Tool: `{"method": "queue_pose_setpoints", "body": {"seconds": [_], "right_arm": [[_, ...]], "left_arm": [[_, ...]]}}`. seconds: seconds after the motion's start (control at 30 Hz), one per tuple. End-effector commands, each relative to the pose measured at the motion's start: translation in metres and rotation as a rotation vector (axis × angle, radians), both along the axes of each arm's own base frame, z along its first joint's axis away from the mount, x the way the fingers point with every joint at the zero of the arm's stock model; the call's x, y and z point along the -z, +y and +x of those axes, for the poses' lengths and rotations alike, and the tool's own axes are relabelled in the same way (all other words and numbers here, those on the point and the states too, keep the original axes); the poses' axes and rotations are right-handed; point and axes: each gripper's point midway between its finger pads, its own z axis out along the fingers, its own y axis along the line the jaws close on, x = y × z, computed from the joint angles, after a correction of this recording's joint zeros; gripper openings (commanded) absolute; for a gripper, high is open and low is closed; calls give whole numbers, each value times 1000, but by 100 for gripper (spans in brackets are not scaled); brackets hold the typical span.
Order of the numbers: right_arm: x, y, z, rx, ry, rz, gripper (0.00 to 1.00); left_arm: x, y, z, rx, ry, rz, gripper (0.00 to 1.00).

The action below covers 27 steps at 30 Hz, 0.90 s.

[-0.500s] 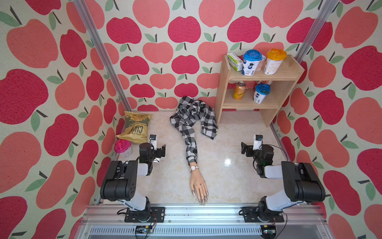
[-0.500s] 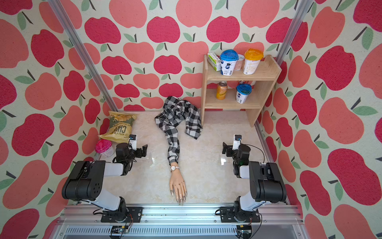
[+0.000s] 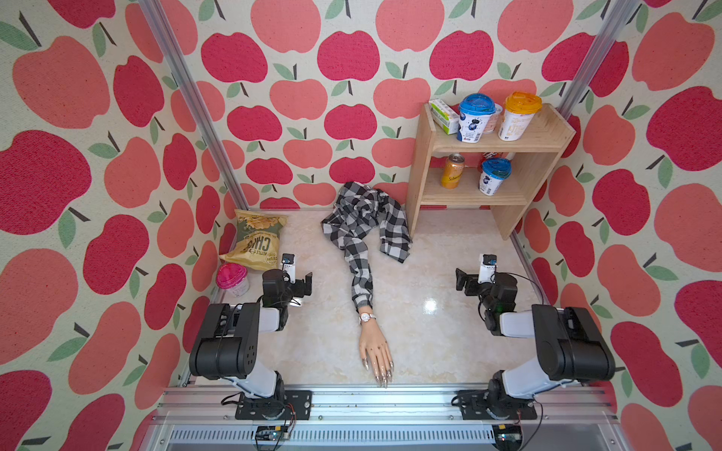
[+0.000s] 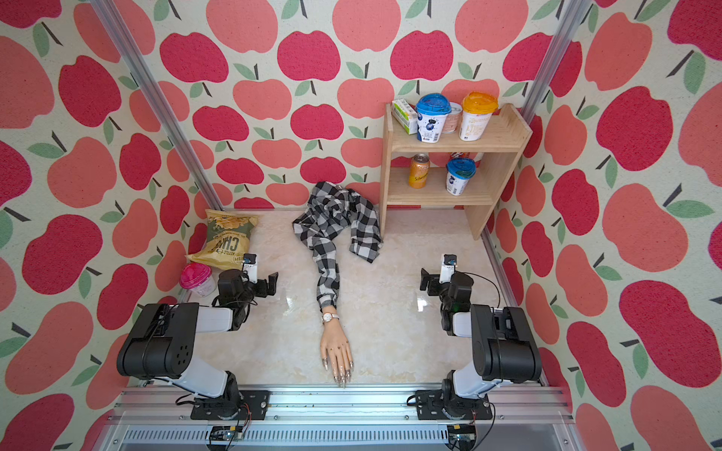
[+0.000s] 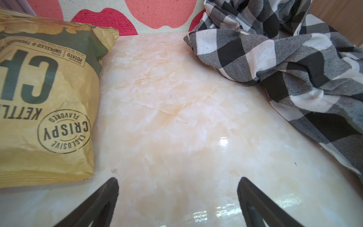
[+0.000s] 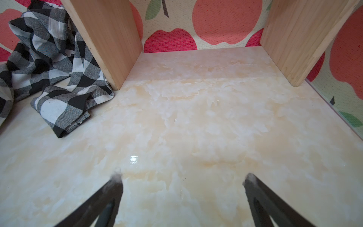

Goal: Take off the watch
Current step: Adjust the hand at the center of the board.

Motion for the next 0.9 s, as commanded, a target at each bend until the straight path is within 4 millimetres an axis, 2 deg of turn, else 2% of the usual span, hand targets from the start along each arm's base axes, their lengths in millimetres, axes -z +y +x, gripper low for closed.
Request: {"method": "queue_pose_setpoints", "body": {"seconds": [0.0,0.23,0.33,0.5,0.7,0.87], "right_arm": [[-5,-2,4,4,-20,-10,100],[-5,-2,4,3,-19,-10,100],[-5,-2,3,1,-19,-6,100],[-17,-3,9,2,16,-7,100],[-61,-9,15,47,68,48,100],[-76,-8,18,88,189,231,100]], "left_arm": [[-10,-1,7,12,-26,-16,97],[-10,-1,7,7,-27,-7,97],[-11,5,8,-36,-21,-2,97],[-15,9,11,-75,-12,21,97],[-37,13,22,-125,102,45,97],[-78,-1,27,-133,90,39,97]]}}
